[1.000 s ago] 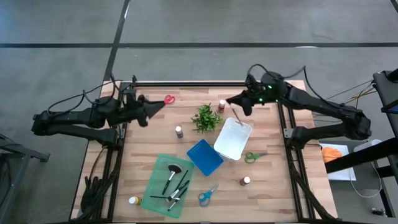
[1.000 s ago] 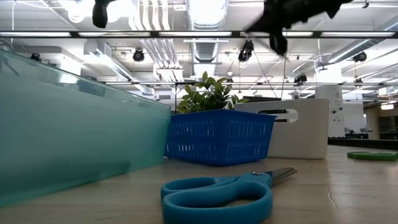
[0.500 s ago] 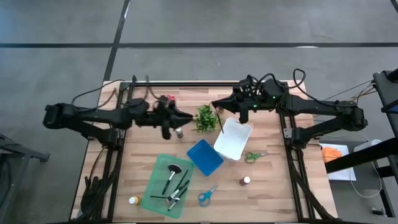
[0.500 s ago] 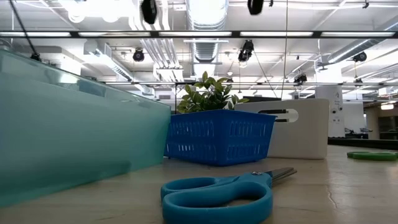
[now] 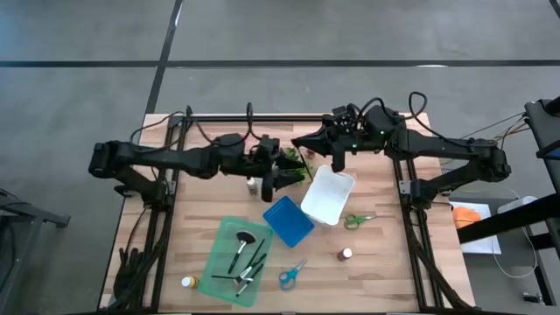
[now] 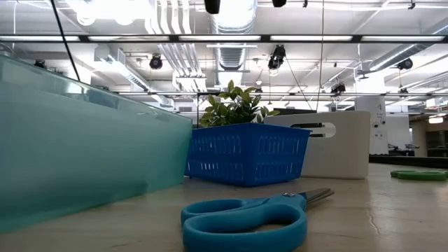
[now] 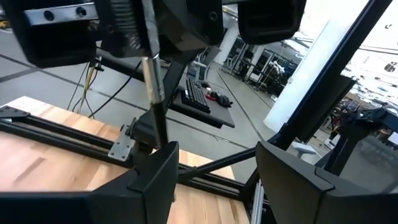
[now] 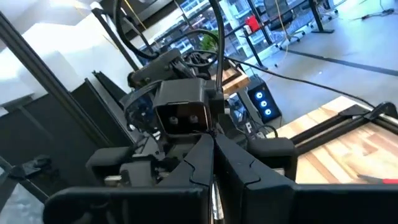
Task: Pick & Place Paint Supplies
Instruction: Put the black eye groomer brush into the green bin
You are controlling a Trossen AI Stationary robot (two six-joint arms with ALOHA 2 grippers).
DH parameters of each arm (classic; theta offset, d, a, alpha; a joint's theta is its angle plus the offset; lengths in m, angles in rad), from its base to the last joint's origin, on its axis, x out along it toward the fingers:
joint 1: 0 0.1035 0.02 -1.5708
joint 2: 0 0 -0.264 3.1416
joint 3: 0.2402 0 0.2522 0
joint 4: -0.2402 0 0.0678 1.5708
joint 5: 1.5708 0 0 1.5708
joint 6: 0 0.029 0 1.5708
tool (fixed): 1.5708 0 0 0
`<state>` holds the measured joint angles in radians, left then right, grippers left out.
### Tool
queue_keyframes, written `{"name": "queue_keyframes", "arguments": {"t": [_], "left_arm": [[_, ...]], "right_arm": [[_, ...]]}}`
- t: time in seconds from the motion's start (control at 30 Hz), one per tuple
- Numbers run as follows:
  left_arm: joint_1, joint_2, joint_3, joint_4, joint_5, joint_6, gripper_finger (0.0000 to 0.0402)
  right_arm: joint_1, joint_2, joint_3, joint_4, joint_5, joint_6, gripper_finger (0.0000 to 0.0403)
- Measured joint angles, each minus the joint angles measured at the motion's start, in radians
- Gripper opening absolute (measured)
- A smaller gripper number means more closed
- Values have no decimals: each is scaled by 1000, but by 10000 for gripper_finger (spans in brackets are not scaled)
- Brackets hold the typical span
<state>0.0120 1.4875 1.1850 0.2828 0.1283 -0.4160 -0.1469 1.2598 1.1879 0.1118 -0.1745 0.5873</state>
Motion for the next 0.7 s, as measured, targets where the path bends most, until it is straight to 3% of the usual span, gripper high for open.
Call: {"name": "queue_keyframes", "arguments": {"t": [0.23, 0.4, 0.53, 0.7], "left_arm": [[3, 63, 65, -6, -5, -2, 216], [6, 69, 73, -9, -23, -19, 136], [8, 70, 73, -18, 24, -37, 65], [5, 65, 73, -61, 120, -37, 39]], "right_arm": [[5, -9, 1, 6, 18, -15, 7], [6, -7, -5, 5, 19, -15, 7], [6, -11, -7, 10, 19, -19, 7], [6, -29, -8, 31, 20, -19, 7]]}}
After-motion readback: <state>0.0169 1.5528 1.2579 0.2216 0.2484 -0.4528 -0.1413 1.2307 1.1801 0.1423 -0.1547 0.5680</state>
